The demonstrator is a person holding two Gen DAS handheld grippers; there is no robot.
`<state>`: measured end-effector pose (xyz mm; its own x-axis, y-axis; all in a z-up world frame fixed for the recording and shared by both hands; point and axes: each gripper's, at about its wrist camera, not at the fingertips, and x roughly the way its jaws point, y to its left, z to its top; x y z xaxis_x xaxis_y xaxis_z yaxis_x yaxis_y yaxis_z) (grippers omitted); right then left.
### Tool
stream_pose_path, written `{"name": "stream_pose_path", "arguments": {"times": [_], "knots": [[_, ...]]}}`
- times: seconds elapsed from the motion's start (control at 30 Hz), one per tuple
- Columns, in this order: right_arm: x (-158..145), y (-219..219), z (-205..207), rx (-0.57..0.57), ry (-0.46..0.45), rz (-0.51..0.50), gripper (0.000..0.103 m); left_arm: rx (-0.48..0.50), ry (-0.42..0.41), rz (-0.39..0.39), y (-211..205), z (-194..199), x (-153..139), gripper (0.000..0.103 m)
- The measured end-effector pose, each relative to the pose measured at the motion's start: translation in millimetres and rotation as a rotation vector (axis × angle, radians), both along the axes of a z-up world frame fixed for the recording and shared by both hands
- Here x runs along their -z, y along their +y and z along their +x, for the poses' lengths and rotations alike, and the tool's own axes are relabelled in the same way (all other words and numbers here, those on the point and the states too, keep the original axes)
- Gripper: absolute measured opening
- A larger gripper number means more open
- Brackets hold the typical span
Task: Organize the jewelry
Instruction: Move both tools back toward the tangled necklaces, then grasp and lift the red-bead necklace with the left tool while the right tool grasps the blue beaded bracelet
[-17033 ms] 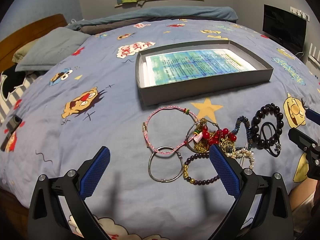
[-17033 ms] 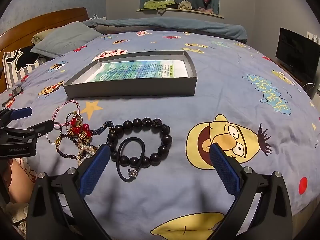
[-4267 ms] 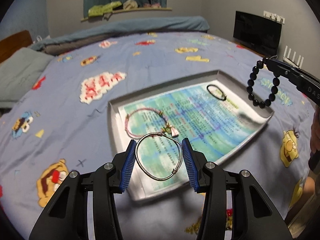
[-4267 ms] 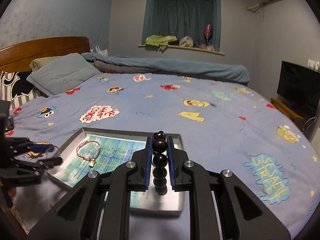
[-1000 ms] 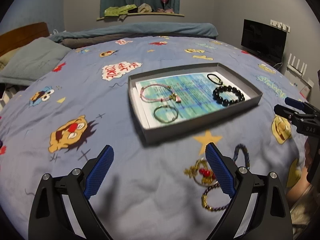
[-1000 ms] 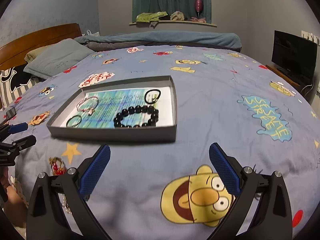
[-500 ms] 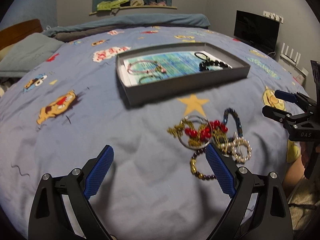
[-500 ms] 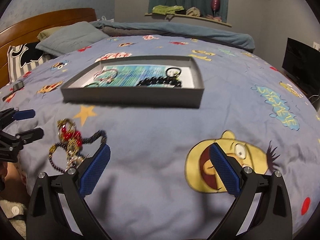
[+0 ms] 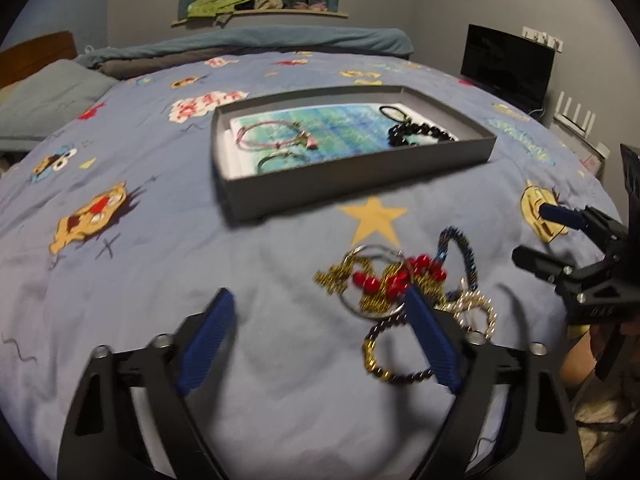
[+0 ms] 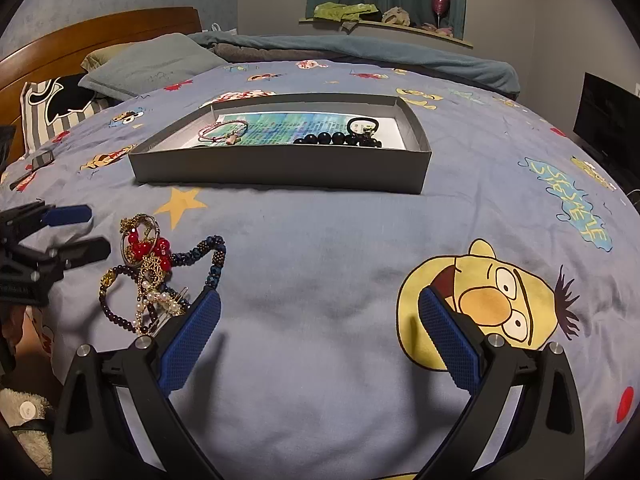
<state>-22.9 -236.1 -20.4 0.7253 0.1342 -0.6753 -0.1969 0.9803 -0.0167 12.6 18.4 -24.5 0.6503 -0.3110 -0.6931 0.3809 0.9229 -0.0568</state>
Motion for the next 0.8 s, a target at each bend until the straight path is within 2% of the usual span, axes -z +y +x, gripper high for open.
{"name": "stream_pose_path", "arguments": {"times": [0.07,0.27,0.37,0.5,0.73,0.8], "knots": [[0,0,0,-0.002,-0.002,0.000,0.098,0.019,0.004,0.013,-5,3,-1,0.062],[-1,1,-1,-0.004,-0.003,-0.006,0.098,0.073,0.016,0.011,-13,0,0,0.041],[-1,1,0,-0.001,-0.006,-0.005,0.098,0.111,0.023,0.019,-19,-5,2,0.036],[0,1,1,-0.002,-0.001,-0.002,0.098,0.124,0.043,0.013,-24,-4,6,0.036],[0,0,1,0.000,-0.004,-0.004,0.098,0.133,0.031,0.039,-34,4,7,0.036],[-1,-1,0,0.002,-0.007,-0.003,0.098,0.136,0.038,0.043,-36,6,8,0.028]]}}
